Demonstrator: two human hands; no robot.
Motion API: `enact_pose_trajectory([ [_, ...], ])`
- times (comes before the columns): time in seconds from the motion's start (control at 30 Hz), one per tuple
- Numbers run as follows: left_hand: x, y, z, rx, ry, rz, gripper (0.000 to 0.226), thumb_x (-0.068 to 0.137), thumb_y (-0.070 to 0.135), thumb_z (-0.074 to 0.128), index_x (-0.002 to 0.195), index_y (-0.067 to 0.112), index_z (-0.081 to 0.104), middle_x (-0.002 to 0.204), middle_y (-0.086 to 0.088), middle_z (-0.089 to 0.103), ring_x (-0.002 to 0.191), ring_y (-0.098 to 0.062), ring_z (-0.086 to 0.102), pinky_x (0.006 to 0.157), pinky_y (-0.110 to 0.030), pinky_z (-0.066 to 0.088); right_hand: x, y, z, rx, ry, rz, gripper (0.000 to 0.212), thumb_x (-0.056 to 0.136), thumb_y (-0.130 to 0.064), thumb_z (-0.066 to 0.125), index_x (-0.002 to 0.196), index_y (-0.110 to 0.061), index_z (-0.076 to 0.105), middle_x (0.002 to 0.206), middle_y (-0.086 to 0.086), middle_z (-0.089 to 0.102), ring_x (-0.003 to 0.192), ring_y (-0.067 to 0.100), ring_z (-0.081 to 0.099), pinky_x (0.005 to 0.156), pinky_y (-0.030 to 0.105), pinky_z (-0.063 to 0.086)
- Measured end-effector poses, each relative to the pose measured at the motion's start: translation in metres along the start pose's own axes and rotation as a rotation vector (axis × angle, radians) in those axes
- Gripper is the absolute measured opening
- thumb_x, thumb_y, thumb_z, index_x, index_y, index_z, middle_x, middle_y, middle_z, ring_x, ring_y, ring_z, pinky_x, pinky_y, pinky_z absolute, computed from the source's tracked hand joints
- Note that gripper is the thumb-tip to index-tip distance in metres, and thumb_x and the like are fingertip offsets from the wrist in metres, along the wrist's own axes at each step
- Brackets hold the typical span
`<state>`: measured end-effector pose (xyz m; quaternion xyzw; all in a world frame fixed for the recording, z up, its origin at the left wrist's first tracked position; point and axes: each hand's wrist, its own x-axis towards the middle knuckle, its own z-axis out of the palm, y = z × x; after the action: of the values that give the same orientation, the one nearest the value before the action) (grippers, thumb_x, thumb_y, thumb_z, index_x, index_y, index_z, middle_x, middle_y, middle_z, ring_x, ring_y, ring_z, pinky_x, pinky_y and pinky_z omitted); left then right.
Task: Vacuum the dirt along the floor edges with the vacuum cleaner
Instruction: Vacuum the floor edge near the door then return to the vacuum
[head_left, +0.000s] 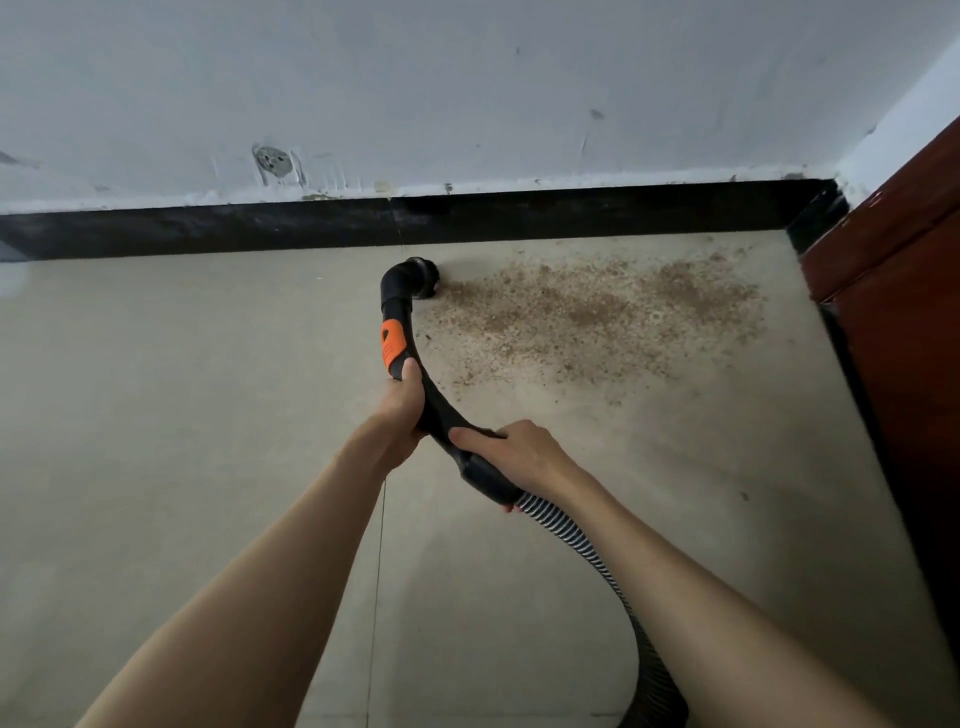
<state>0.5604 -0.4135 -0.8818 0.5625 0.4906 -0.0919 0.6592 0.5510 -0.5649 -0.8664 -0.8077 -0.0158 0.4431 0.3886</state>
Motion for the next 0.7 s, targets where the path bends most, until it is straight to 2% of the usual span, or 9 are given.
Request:
enact_pose_trajectory([
  [0.1,0.003,-0.003,0.011,0.127,0.084,0.076,0.05,0.101,0.04,0.03,0.134,0.002,0.036,0.119,-0.016,0.052,0.109,-0.032,0.055,0.095,-0.045,0.048,0.002,0.008,-0.007,-0.071,0.061,-0.059,0.061,0.083,-0.068,0.053,0.078,-0.008,0.062,0.081,0.008,0.069,0.069,0.024,0.064,0.062,0.033,0.045],
  [0.17,0.004,-0.006,0.016,0.152,0.109,0.106,0.044,0.1,0.04,0.031,0.125,0.005,0.041,0.107,-0.01,0.055,0.105,-0.03,0.056,0.097,-0.046,0.048,0.001,0.014,-0.009,-0.118,0.103,-0.075,0.06,0.082,-0.07,0.05,0.071,-0.012,0.058,0.073,0.003,0.065,0.062,0.019,0.059,0.058,0.03,0.04],
  [0.27,0.0,-0.012,0.026,0.233,0.132,0.148,0.033,0.1,0.039,0.032,0.089,0.01,0.045,0.083,-0.003,0.049,0.081,-0.022,0.055,0.089,-0.042,0.051,-0.002,0.029,-0.012,-0.107,0.134,-0.079,0.059,0.082,-0.071,0.05,0.065,-0.015,0.054,0.065,-0.001,0.061,0.056,0.016,0.056,0.054,0.029,0.038],
  [0.33,-0.008,-0.017,0.033,0.285,0.134,0.174,0.03,0.101,0.036,0.031,0.08,0.015,0.039,0.079,-0.002,0.046,0.073,-0.017,0.051,0.079,-0.037,0.049,-0.006,0.04,-0.015,-0.075,0.147,-0.084,0.058,0.081,-0.07,0.051,0.064,-0.015,0.054,0.063,-0.001,0.06,0.055,0.015,0.054,0.054,0.028,0.037],
  [0.4,-0.013,-0.021,0.041,0.3,0.122,0.182,0.03,0.101,0.037,0.031,0.089,0.012,0.042,0.081,-0.003,0.048,0.079,-0.019,0.053,0.081,-0.038,0.05,-0.009,0.049,-0.019,-0.051,0.156,-0.087,0.058,0.08,-0.071,0.052,0.064,-0.015,0.056,0.063,-0.001,0.06,0.055,0.015,0.055,0.053,0.028,0.038],
  [0.47,-0.015,-0.023,0.051,0.299,0.098,0.169,0.035,0.101,0.038,0.031,0.108,0.006,0.043,0.085,-0.004,0.049,0.088,-0.023,0.054,0.088,-0.042,0.05,-0.011,0.057,-0.024,-0.028,0.171,-0.078,0.059,0.079,-0.071,0.052,0.066,-0.014,0.059,0.064,0.0,0.062,0.055,0.016,0.057,0.054,0.028,0.04],
  [0.53,-0.017,-0.021,0.064,0.338,0.076,0.16,0.044,0.101,0.04,0.029,0.124,0.003,0.039,0.089,-0.005,0.049,0.093,-0.025,0.053,0.084,-0.039,0.047,-0.012,0.063,-0.032,-0.011,0.191,-0.065,0.059,0.079,-0.07,0.053,0.065,-0.013,0.059,0.065,0.0,0.062,0.056,0.015,0.057,0.053,0.028,0.04],
  [0.7,-0.011,-0.002,0.102,0.36,0.007,0.165,0.053,0.101,0.041,0.029,0.136,0.001,0.032,0.099,-0.008,0.05,0.096,-0.026,0.053,0.079,-0.036,0.045,-0.003,0.068,-0.065,0.057,0.246,-0.061,0.055,0.079,-0.066,0.057,0.058,-0.015,0.055,0.059,0.0,0.058,0.056,0.016,0.055,0.051,0.029,0.037],
])
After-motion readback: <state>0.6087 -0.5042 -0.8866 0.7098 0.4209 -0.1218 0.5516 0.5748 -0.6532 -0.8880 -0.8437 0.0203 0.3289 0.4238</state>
